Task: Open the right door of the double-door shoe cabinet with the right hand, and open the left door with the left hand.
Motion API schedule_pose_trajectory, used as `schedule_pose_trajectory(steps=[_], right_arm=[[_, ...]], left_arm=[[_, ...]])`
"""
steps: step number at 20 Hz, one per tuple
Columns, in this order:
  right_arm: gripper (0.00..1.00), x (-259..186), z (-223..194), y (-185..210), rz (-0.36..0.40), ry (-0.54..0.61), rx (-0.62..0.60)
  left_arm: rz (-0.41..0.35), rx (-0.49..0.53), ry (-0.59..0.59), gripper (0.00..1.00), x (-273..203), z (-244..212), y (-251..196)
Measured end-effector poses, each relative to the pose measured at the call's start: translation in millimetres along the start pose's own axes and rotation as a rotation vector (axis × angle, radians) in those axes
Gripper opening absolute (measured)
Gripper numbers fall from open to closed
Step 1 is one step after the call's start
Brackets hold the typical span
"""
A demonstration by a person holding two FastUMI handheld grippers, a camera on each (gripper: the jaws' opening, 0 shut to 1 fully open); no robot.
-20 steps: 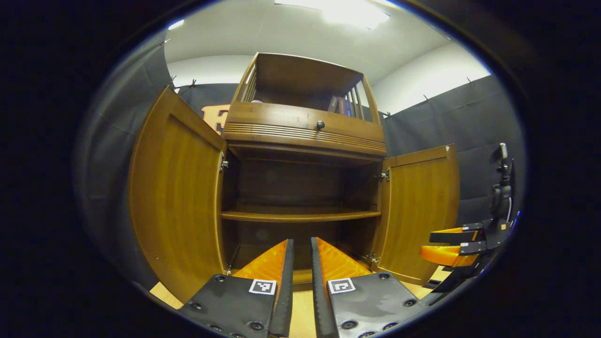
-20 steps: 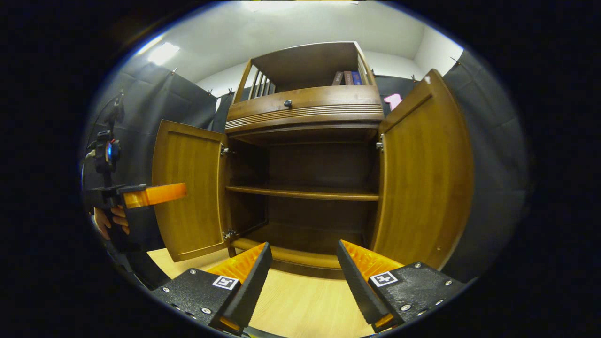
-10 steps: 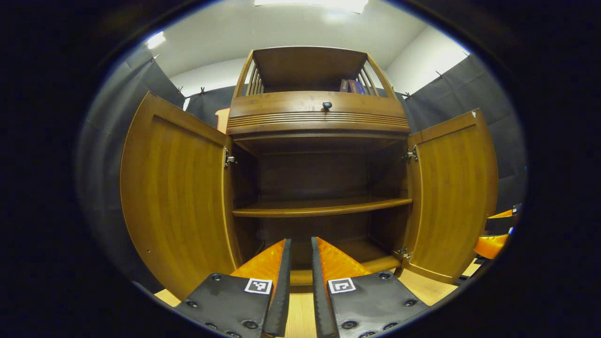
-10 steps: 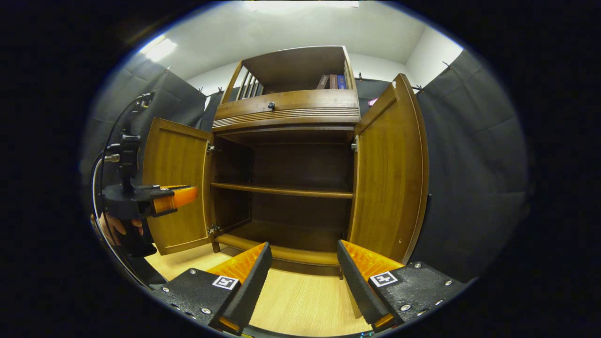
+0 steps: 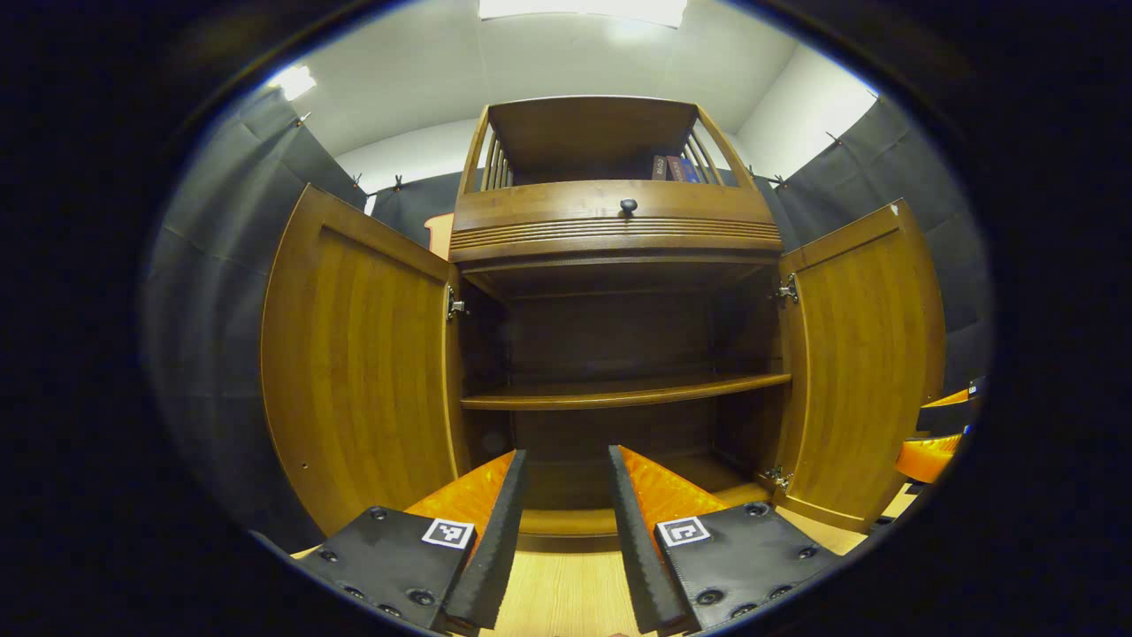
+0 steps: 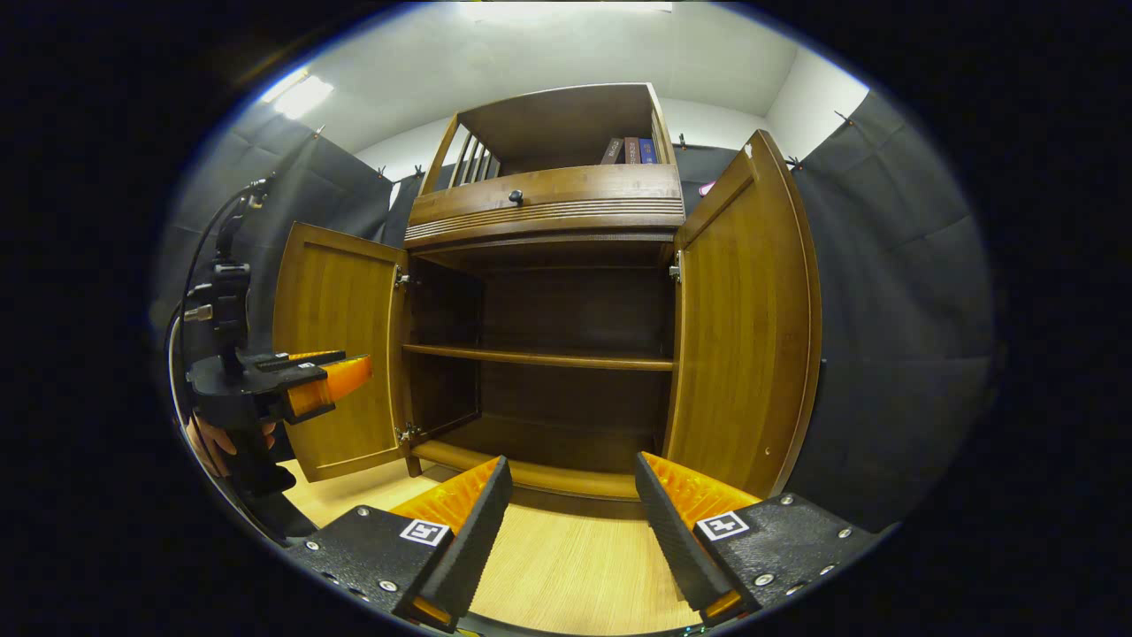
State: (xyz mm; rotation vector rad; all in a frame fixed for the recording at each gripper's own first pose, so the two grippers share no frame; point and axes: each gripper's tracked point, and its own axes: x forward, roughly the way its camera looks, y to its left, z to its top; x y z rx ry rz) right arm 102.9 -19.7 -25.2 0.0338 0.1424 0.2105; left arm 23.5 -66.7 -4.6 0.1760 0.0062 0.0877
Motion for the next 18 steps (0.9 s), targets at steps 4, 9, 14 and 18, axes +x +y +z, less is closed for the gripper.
schedule_pose_trajectory(steps=[4, 9, 14, 18], right_arm=[[0.87, -1.6, 5.7, 2.4, -0.003, -0.018, -0.006], [0.87, -0.6, 5.4, -1.0, -0.017, -0.014, -0.003], [0.87, 2.4, -0.5, -2.7, -0.025, -0.001, 0.001], [0.87, 6.7, -1.5, -3.6, -0.027, 0.003, -0.001]], left_arm=[[0.004, -0.079, 0.029, 0.60, 0.1, -5.3, 8.6], [0.006, -0.139, 0.008, 0.70, -3.4, 2.9, 19.0], [0.029, -0.129, 0.020, 0.79, -2.2, -0.3, 27.2], [0.048, -0.121, 0.045, 0.73, 0.7, -9.3, 32.2]])
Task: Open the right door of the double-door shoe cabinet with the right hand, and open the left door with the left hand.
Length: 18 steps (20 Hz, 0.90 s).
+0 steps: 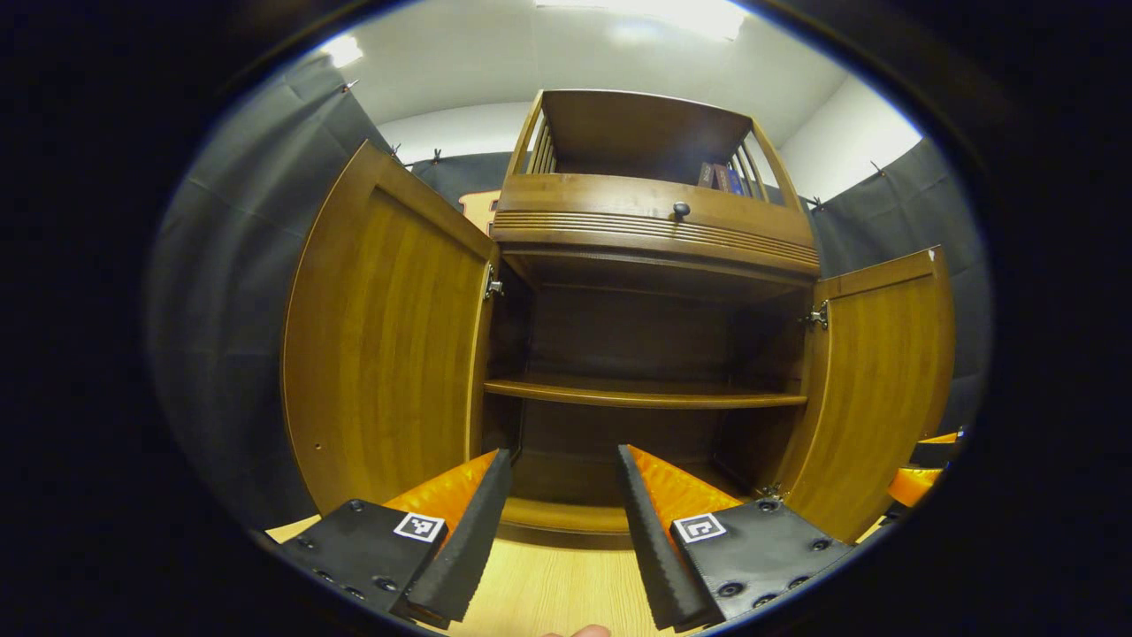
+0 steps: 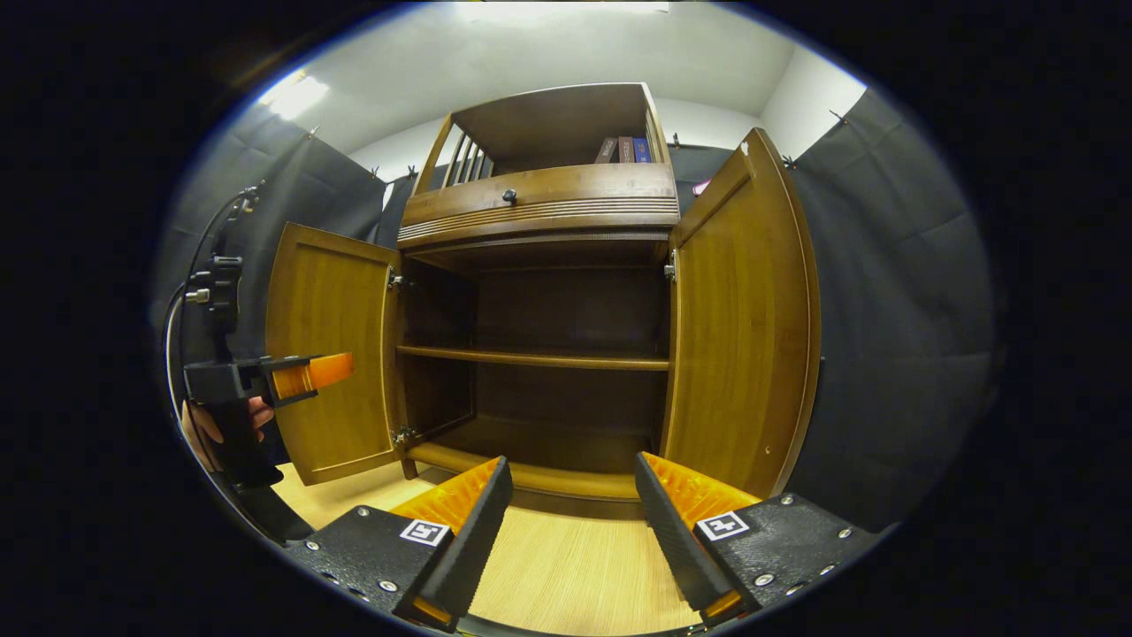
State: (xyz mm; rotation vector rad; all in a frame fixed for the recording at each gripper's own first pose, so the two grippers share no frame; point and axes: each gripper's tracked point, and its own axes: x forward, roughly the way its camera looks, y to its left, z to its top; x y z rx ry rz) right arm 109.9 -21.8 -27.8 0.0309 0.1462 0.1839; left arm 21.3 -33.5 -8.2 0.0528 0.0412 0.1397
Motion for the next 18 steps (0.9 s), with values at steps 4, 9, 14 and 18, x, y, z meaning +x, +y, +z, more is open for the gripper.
schedule_pose_trajectory(steps=[4, 9, 14, 18], right_arm=[[0.86, 2.9, 1.7, -2.6, -0.007, -0.006, -0.003], [0.87, 9.0, 2.9, -4.1, -0.017, -0.008, -0.007], [0.86, 12.0, 6.6, -6.5, -0.022, -0.015, -0.017], [0.87, 13.0, 7.4, -7.4, -0.029, -0.017, -0.018]], left_arm=[[-0.006, -0.006, 0.009, 0.75, 2.9, -6.1, -0.2], [-0.009, -0.035, 0.006, 0.80, 11.3, -6.4, 2.5], [0.012, -0.054, 0.025, 0.94, 15.2, -13.2, 9.6], [0.024, -0.022, 0.019, 0.94, 17.4, -13.5, 14.9]])
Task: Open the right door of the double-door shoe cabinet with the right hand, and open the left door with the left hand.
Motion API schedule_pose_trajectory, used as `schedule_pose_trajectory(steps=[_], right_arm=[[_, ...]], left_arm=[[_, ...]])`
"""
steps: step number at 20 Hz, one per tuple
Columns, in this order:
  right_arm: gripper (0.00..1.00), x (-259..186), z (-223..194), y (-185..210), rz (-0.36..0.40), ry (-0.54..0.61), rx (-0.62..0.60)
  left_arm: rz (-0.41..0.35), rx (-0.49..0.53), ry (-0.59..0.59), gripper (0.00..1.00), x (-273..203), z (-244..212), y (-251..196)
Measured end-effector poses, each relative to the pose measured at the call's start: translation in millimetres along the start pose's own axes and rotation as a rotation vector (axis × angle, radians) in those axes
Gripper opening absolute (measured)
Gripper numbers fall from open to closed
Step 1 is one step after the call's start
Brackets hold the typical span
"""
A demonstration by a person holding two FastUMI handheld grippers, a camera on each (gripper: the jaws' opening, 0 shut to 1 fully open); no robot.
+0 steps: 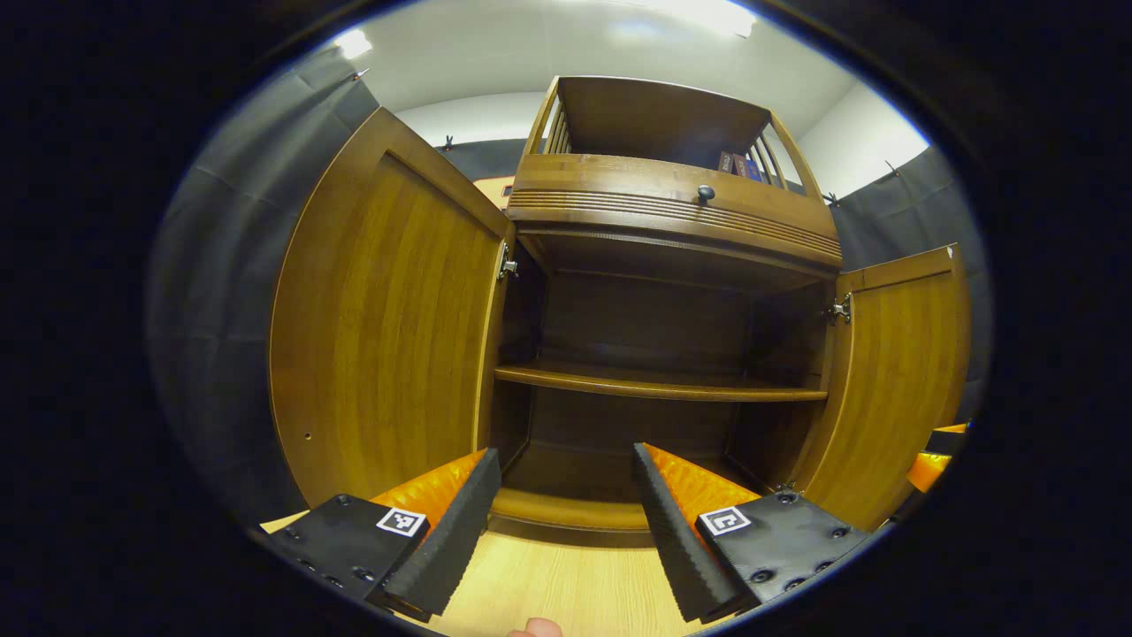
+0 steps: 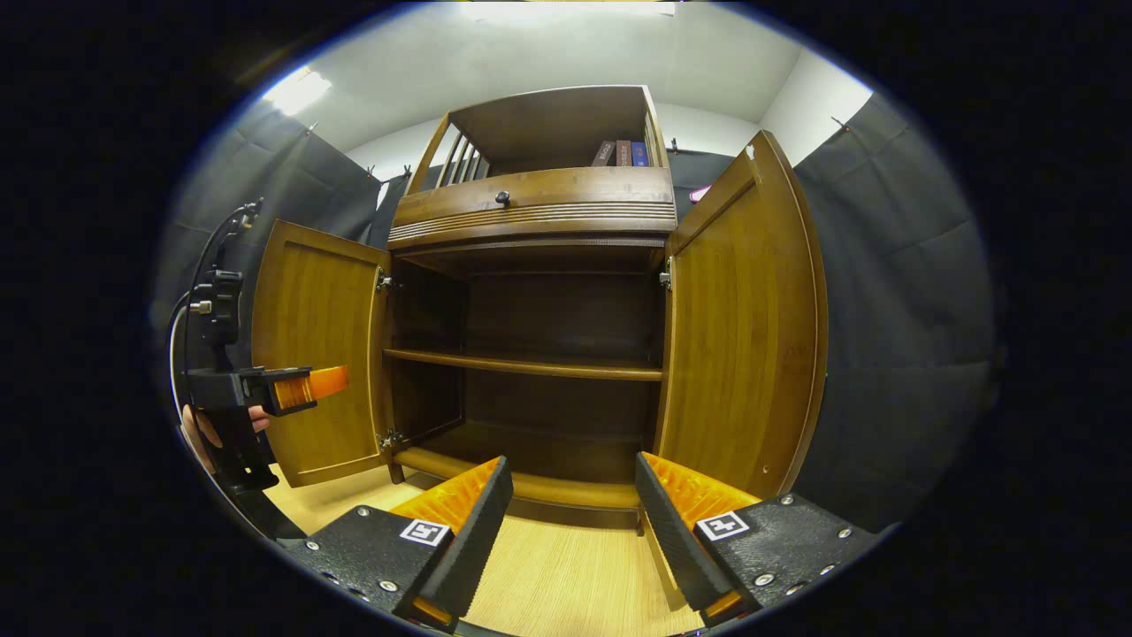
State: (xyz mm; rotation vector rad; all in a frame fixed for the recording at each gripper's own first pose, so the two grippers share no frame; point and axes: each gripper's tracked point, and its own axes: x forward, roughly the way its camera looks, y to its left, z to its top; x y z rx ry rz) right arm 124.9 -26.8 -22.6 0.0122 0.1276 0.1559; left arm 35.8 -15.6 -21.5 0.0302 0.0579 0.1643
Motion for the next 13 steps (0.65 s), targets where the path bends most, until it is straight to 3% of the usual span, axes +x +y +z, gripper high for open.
schedule_pose_trajectory(steps=[3, 4, 7, 10, 13], right_arm=[[0.87, 1.0, -0.6, 0.3, -0.002, 0.001, -0.001], [0.86, 1.1, -1.4, 1.5, -0.002, 0.002, -0.001], [0.86, 2.2, -6.1, 2.0, -0.003, 0.016, -0.001], [0.86, 3.8, -6.4, 4.5, -0.004, 0.019, 0.019], [0.86, 2.8, -5.8, 3.3, -0.006, 0.019, 0.023]], left_arm=[[0.000, -0.008, -0.001, 0.94, 0.4, -0.3, 2.1], [0.001, -0.011, -0.001, 0.99, 1.2, -0.6, 1.8], [0.010, 0.001, 0.008, 0.94, 1.6, -4.0, 4.1], [0.011, 0.013, 0.014, 0.99, -0.1, -5.0, 6.7], [0.008, 0.016, 0.008, 0.94, 0.9, -3.1, 7.2]])
